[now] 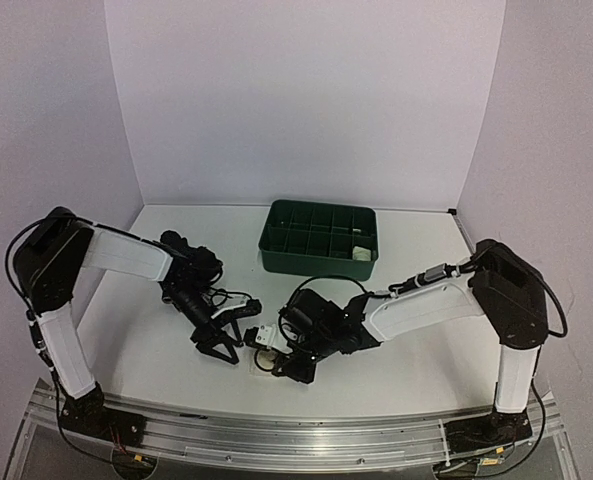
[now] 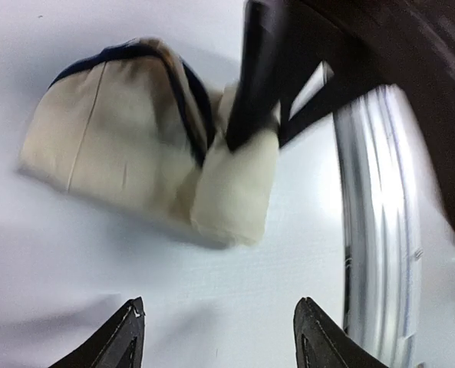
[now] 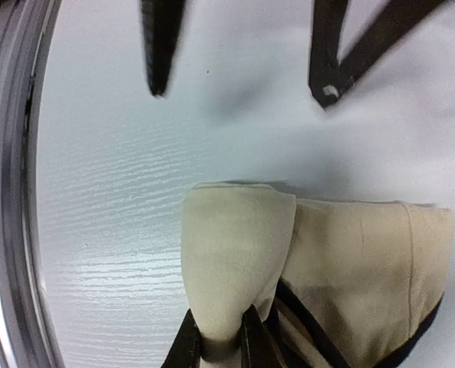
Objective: Roll the underwear
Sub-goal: Roll the underwear to the center of the board.
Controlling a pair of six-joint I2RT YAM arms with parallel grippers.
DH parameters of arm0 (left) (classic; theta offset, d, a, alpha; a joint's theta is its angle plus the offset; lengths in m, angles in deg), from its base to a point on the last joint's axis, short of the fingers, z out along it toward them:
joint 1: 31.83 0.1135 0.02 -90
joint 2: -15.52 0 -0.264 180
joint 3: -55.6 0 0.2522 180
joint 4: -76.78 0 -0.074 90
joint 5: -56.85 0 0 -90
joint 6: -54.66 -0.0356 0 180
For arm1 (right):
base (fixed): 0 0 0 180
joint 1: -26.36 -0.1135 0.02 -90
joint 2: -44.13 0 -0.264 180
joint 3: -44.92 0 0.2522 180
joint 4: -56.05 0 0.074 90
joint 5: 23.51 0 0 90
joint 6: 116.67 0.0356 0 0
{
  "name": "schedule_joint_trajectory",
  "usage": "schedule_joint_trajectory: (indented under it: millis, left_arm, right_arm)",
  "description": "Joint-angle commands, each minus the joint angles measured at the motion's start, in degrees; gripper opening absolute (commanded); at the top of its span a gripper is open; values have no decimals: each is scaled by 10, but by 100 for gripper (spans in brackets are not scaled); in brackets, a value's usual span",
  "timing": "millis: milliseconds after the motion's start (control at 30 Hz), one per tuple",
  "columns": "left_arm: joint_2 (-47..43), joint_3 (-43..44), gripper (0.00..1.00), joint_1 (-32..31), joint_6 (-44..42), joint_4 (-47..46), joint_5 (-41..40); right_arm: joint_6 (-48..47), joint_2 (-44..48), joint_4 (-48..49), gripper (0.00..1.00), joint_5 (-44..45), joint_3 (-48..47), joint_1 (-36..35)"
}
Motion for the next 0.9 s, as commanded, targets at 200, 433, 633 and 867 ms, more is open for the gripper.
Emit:
schedule_joint_trajectory:
  millis: [200, 433, 633, 867]
  left_arm:
    - [-202, -170, 67, -42, -81, -247, -167]
    - [-192, -169, 69, -117, -112, -323, -212]
    - [-140, -155, 67, -150, -151, -288, -218]
    - [-68, -102, 48, -152, -105, -296, -281]
  right_arm:
    - [189, -93, -98, 0, -227, -49, 69]
    - [203, -116, -95, 0, -270, -46, 94]
    - [189, -127, -90, 0, -273, -52, 98]
    - [171, -119, -82, 0, -274, -48, 100]
